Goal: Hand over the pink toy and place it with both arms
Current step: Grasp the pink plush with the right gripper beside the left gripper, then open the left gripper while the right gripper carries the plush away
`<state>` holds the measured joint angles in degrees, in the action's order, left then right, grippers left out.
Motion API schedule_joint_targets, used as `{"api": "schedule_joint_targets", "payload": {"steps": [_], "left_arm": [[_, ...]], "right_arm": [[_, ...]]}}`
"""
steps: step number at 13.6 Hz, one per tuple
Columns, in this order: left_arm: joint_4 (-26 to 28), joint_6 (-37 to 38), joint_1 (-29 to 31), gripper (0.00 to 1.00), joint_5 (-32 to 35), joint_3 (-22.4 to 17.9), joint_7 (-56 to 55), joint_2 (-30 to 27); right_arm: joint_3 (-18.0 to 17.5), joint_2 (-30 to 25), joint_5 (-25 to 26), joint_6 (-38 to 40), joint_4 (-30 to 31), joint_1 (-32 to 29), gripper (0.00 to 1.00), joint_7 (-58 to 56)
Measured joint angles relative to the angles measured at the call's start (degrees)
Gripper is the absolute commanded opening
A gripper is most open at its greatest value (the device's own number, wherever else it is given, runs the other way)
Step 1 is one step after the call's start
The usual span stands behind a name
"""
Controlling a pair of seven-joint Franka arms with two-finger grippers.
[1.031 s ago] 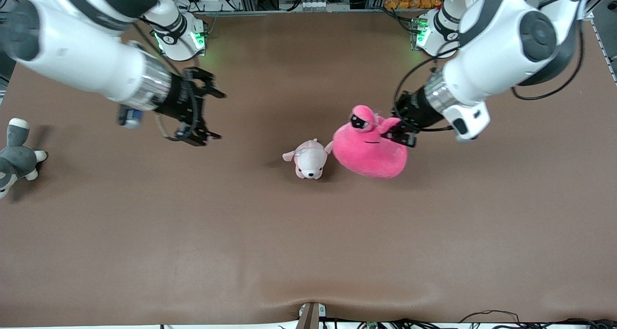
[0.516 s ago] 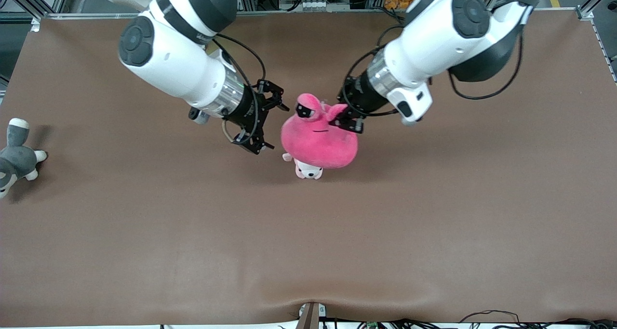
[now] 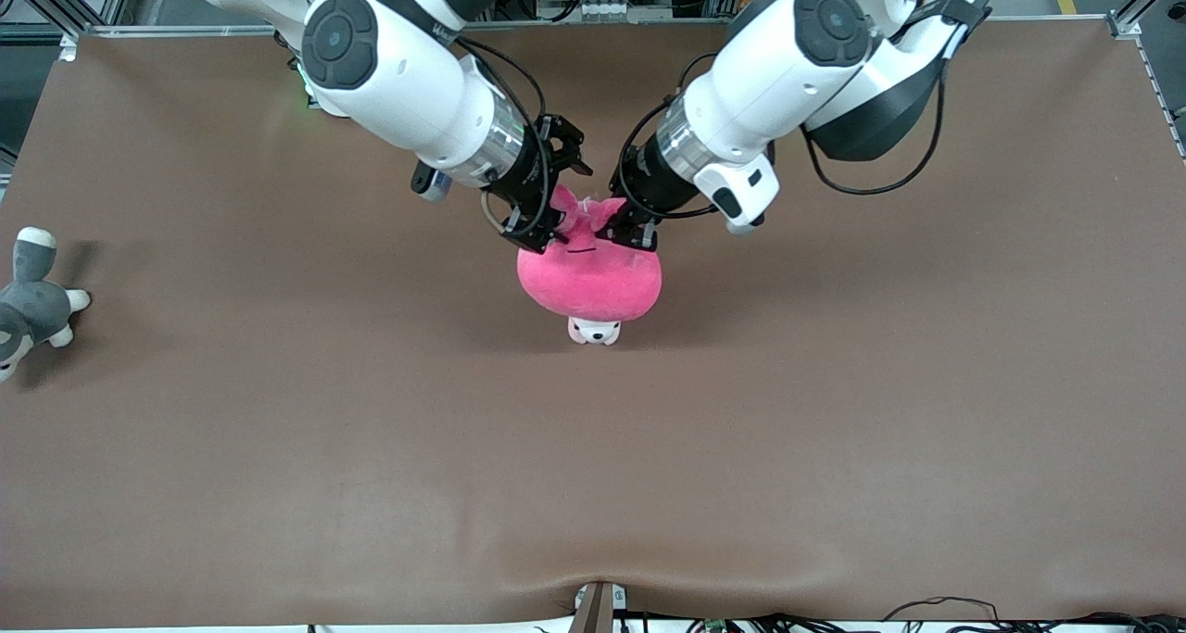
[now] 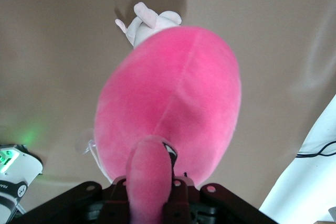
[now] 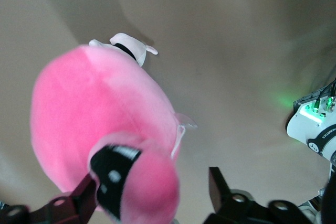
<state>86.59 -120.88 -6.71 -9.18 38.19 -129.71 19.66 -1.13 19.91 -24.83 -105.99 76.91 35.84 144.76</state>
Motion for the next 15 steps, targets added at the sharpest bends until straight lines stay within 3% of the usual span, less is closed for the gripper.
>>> {"api": "schedule_joint_targets", "payload": {"steps": [1,10,11,12,13,15], "left_arm": [[-0.01,-0.18,-0.42,0.00,0.59,-0.01,-0.49,0.38],[-0.13,-0.36,-1.04,0.00,1.23,-0.03,-0.83,0.82],[-0.15,-0.39,-1.04,0.20,1.23,-0.05,-0.83,0.84],[-0.18,-0.44,-1.03,0.67,1.23,-0.07,-0.84,0.88],[-0.23,-0.54,-1.02,1.00,1.23,-0.10,-0.84,0.92],[-0.53,-0.67,-0.90,1.00,1.29,-0.26,-0.84,0.93]], "right_arm": [[0.01,0.00,0.15,0.01,-0.02,0.09,0.00,-0.13],[0.68,0.28,2.67,1.18,0.17,0.07,0.00,-2.55],[0.81,0.28,2.67,1.18,0.17,0.03,0.00,-2.60],[0.92,0.28,2.67,1.18,0.17,-0.12,0.00,-2.60],[1.02,0.28,2.67,1.32,0.17,-0.33,0.00,-2.62],[1.17,0.28,2.72,2.18,0.19,-0.61,0.00,-2.67]]}}
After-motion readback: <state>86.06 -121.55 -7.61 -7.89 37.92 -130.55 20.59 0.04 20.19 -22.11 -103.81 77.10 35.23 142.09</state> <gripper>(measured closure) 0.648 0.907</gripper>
